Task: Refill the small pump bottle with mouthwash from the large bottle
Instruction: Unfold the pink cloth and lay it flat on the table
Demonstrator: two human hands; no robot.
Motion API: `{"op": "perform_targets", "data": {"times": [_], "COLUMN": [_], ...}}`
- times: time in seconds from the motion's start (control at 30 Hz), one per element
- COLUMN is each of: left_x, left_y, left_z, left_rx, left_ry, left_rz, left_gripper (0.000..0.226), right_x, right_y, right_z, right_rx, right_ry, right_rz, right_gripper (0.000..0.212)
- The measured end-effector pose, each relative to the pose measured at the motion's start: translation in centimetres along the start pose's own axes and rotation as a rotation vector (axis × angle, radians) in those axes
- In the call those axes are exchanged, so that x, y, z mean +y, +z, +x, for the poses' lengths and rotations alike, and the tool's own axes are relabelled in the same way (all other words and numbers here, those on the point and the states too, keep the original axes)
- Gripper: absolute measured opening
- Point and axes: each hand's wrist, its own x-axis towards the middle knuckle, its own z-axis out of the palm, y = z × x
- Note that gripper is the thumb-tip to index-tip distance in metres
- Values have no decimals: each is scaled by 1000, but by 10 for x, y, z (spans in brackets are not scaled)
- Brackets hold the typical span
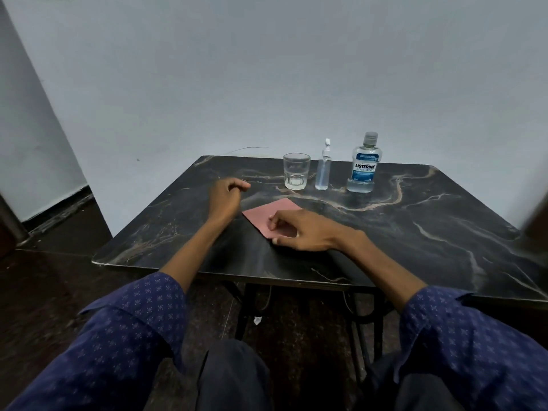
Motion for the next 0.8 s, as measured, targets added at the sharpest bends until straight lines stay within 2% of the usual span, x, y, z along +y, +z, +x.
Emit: {"op": "perform_targets", "data": {"times": [0.07,0.1,0.27,0.37,0.47,0.6,0.7,0.8], "left_x": [-12,-17,-28,-24,-19,-19,-22,-23], "left_y": [-2,-2,6,13,22,25,23,24], "left_z": [-5,-7,-13,-15,-20,-20,-19,-20], "left_rx": [-13,-21,-129,-213,-311,-366,-384,-377], "left_ry": [27,43,173,260,243,214,199,203], "left_rz": [129,192,476,597,640,655,635,631], "left_gripper": [43,42,35,36,36,40,41,40], "right_x": [-6,-8,-10,-3,6,29,55,81], "right_y": [1,3,32,39,36,22,3,-10], "right_z": [6,14,46,48,49,34,4,-36], "right_rx": [21,43,-90,-66,-70,-79,0,129], "right_ry": [24,38,206,223,249,325,449,668], "right_rz": [56,43,-262,-235,-207,-229,-237,-255], "right_gripper": [67,72,68,61,58,57,59,62]}}
